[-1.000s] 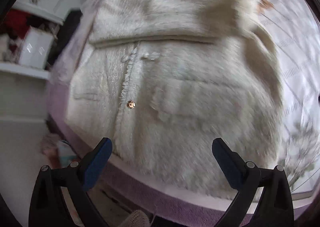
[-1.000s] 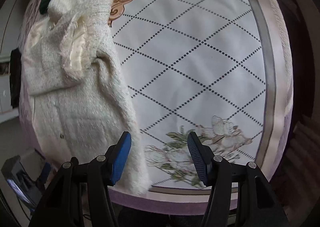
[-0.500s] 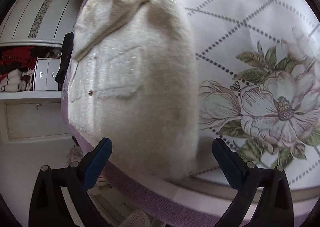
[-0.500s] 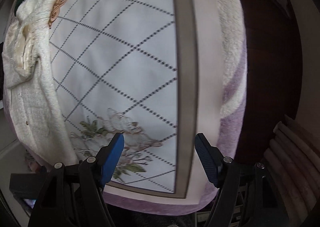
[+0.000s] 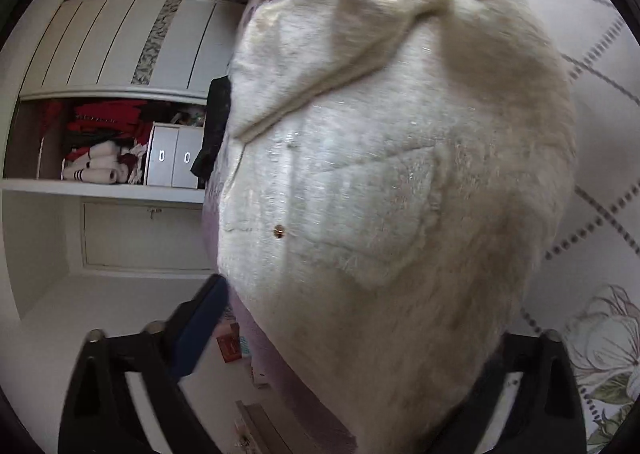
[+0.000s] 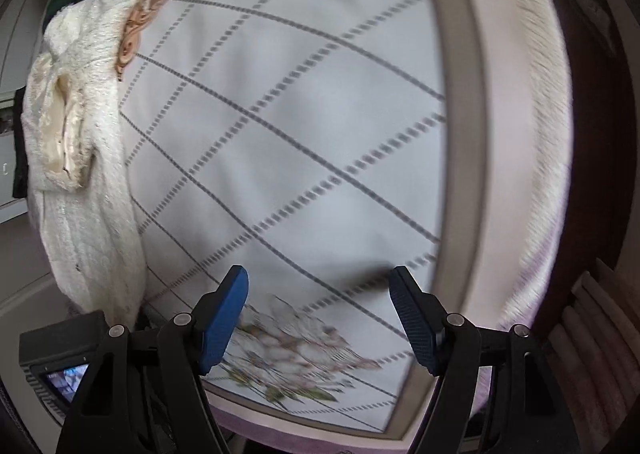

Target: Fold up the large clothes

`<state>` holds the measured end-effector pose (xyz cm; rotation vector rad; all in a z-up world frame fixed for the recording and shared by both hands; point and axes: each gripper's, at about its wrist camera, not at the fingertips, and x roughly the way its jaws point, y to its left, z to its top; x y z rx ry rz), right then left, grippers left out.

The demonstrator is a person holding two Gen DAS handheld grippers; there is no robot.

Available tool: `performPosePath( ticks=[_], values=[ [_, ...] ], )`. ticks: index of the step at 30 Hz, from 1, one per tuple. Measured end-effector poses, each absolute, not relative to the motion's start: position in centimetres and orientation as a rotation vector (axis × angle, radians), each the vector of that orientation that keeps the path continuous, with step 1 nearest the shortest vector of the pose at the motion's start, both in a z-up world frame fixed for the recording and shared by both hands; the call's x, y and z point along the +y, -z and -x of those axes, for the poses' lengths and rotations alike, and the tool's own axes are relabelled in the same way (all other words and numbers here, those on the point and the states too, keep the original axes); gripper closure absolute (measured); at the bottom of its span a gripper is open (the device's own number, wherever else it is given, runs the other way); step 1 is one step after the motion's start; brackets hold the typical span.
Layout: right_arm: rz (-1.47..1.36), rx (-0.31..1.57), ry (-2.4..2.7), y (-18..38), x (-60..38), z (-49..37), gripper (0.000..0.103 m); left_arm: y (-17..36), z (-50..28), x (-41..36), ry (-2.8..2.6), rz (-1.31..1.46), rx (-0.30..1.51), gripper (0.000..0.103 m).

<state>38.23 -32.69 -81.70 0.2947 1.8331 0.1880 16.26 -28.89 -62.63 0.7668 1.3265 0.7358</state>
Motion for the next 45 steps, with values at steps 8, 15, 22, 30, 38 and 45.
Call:
performPosePath(
  ticks=[8,15,22,30,38,45],
  values=[
    [-0.407,1.741,-0.375,82.0,-29.5,-43.1,0.028,60.0,-17.3,-27.9,-0.718,-0.675,1.321,0.087],
    [-0.802,1.647,-0.645,84.0,-26.4,-47.9,0.015,58.3,-18.6,-25.7,-0.699,-0.552,1.359,0.088],
    [-1.026,1.595,-0.767,87.0,-20.7,-51.9,0.012,58.2,-19.6,-24.7,-0.691,-0.51,1.383,0.088],
    [-1.044,1.615,-0.731,86.9,-16.0,-52.9,0.066,57.7,-20.1,-23.1,-0.675,-0.483,1.39,0.088],
    [-0.999,1.586,-0.668,84.4,-14.0,-51.5,0.082,55.7,-19.6,-20.8,-0.634,-0.377,1.374,0.088],
    [-0.889,1.545,-0.626,76.7,-12.2,-51.6,0.083,51.8,-18.6,-14.9,-0.51,-0.177,1.365,0.089]
  ],
)
